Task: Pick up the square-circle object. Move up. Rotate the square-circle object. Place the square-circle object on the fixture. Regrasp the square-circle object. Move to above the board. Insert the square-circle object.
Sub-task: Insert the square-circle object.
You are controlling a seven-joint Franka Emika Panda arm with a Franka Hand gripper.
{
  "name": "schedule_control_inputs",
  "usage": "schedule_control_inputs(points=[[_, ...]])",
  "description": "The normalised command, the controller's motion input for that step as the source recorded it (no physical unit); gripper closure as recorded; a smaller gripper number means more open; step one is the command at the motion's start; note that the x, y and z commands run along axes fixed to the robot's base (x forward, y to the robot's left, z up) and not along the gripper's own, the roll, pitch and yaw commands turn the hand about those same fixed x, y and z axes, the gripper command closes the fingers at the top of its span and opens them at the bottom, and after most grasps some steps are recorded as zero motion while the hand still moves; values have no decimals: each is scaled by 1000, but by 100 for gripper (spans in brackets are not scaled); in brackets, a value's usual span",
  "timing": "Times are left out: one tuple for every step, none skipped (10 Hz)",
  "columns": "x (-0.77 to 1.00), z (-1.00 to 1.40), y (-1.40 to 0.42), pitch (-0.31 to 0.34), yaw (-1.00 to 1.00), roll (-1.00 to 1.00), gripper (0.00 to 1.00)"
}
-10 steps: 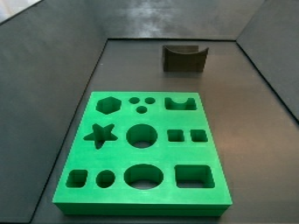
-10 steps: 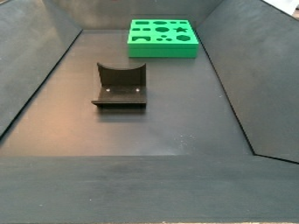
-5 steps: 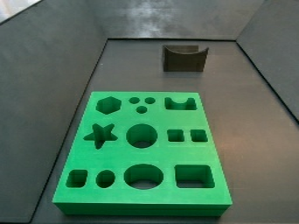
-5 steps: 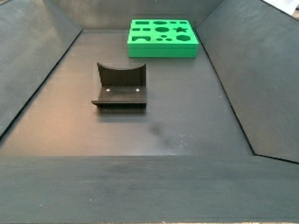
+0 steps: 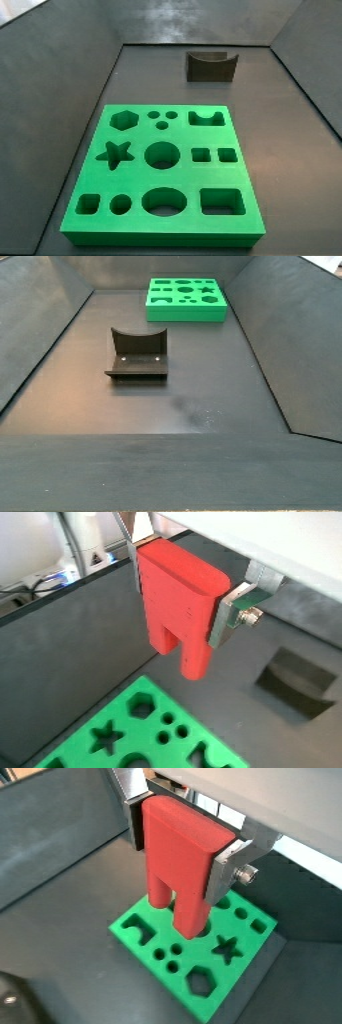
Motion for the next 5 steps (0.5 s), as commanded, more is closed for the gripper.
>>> schedule_control_inputs(points=[[0,-963,-1000,77,191,147,100],[0,-934,-1000,57,166,144,100],[0,-943,-1000,61,171,144,100],[0,-957,-1000,67,174,147,100],[0,-960,-1000,69,177,147,100]])
